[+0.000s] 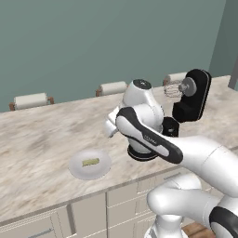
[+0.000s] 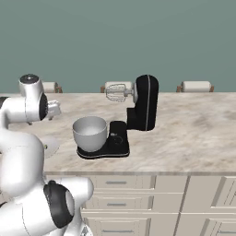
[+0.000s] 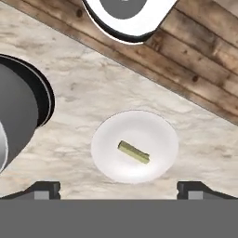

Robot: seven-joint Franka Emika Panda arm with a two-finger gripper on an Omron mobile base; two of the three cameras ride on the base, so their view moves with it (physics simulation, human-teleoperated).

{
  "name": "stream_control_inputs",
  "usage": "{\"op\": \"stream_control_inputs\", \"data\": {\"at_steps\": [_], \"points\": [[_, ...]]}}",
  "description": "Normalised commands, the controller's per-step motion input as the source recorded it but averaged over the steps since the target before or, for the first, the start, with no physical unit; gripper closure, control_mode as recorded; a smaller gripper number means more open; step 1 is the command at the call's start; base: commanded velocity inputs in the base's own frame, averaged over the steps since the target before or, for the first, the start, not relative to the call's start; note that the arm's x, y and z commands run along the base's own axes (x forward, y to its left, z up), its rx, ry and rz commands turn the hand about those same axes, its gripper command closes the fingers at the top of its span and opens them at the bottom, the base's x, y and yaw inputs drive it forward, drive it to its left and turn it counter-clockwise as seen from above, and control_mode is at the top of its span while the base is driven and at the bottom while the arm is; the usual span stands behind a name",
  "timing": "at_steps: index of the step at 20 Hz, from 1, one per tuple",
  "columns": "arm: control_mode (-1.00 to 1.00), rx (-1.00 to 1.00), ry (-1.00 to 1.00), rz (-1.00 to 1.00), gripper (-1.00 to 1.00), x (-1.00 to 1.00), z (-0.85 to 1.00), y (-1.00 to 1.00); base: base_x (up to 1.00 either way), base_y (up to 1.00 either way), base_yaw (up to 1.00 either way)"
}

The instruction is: Add butter and sugar cubes to the stand mixer bowl and then turn on the stand mixer to begin making frosting.

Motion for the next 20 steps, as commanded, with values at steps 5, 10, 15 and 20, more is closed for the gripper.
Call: {"op": "stream_control_inputs", "data": {"at_steps": [5,10,15,20], "points": [[-1.0,-0.25,-0.02,0.54,-1.0,0.0,-0.1,0.16,0.0,0.0,0.0],[-1.0,-0.11,0.0,0.46,-1.0,0.0,-0.31,0.0,0.0,0.0,0.0],[-1.0,-0.05,0.0,0.19,-1.0,0.0,-0.57,0.13,0.0,0.0,0.0],[-1.0,-0.11,0.0,0.22,-1.0,0.05,-0.64,0.17,0.0,0.0,0.0]]}}
